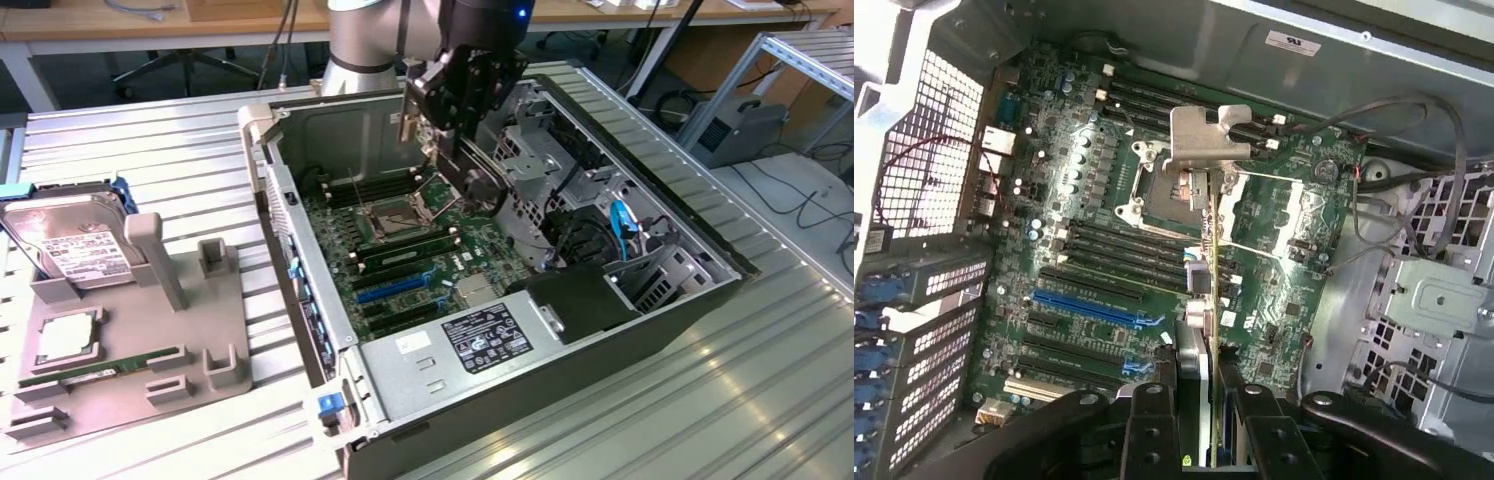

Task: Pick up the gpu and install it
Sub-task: 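Insert the gpu into the slot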

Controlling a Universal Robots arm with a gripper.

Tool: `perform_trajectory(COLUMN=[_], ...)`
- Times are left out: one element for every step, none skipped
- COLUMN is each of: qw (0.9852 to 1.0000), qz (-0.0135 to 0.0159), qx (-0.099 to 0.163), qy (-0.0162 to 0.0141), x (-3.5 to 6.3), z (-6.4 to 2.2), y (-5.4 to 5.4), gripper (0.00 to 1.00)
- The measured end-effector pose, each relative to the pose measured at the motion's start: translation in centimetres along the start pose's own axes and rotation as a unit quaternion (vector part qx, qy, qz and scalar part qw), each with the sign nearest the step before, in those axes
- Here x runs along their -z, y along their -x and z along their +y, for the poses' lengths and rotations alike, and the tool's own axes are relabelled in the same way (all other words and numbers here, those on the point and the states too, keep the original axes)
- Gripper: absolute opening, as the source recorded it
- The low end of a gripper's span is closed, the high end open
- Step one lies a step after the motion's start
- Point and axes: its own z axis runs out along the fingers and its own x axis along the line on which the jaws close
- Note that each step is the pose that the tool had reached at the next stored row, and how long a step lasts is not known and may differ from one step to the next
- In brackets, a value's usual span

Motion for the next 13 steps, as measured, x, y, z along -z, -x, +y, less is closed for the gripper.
perform_trajectory(qw=[0.9999, 0.9995, 0.9988, 0.9986, 0.9983, 0.9982, 0.9980, 0.9979, 0.9977, 0.9976, 0.9974, 0.9973, 0.9971], qz=[-0.0003, -0.0007, -0.0010, -0.0010, -0.0011, -0.0012, -0.0013, -0.0013, -0.0013, -0.0014, -0.0014, -0.0015, -0.0015], qx=[0.017, 0.033, 0.048, 0.053, 0.058, 0.061, 0.063, 0.065, 0.068, 0.070, 0.072, 0.074, 0.076], qy=[0.0005, 0.0010, 0.0014, 0.0015, 0.0017, 0.0018, 0.0019, 0.0019, 0.0020, 0.0021, 0.0021, 0.0022, 0.0022], x=[0.00, 0.00, 0.00, 0.00, 0.00, 0.00, 0.00, 0.00, 0.00, 0.00, 0.00, 0.00, 0.00], z=[0.00, 0.00, 0.00, 0.00, 0.00, 0.00, 0.00, 0.00, 0.00, 0.00, 0.00, 0.00, 0.00], y=[0.00, 0.00, 0.00, 0.00, 0.00, 0.00, 0.00, 0.00, 0.00, 0.00, 0.00, 0.00, 0.00], gripper=[0.27, 0.27, 0.27, 0.27, 0.27, 0.27, 0.27, 0.27, 0.27, 0.27, 0.27, 0.27, 0.27])
